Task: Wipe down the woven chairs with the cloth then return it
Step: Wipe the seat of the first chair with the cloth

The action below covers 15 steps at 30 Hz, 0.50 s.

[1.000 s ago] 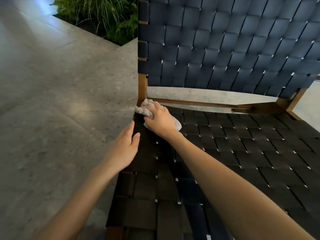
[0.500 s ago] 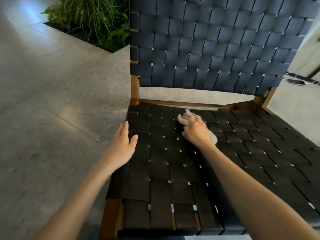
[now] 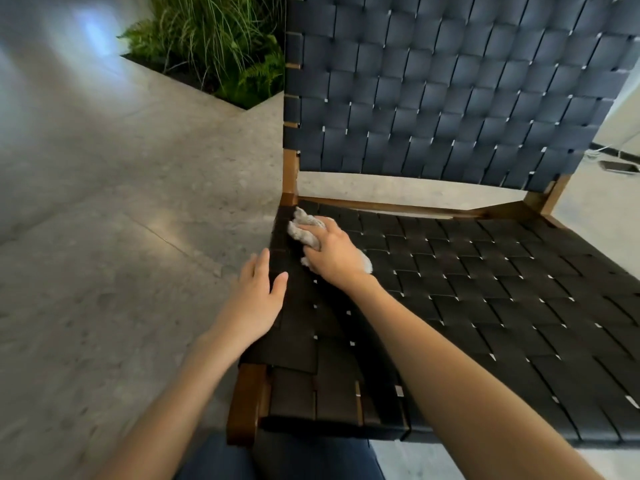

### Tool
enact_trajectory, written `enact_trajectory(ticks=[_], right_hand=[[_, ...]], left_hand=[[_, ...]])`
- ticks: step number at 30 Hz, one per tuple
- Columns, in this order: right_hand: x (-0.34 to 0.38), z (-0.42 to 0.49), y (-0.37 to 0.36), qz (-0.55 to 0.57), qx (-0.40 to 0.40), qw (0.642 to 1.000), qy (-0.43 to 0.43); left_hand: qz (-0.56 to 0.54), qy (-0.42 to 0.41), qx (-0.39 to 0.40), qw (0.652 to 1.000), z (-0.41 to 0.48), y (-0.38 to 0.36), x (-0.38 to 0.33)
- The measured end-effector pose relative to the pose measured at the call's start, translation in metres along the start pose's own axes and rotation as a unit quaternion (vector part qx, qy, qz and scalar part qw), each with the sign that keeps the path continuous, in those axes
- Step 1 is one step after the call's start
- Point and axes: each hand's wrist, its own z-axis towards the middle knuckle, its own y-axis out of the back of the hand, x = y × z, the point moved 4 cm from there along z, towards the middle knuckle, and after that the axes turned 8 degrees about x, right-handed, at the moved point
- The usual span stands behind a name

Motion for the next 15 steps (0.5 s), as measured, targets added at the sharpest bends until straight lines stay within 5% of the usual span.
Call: enact_trajectory(ticks=[8, 15], right_hand=[[-0.116, -0.082, 0.062, -0.143, -0.043, 0.968, -0.201], [-0.072, -0.070, 0.028, -0.070, -0.031, 0.991, -0.113]], left_hand=[[0.135, -0.035, -0.002, 0.990, -0.012, -0.010, -0.015], [0.124, -0.041, 0.013, 0.991, -0.030, -0.011, -0.013]])
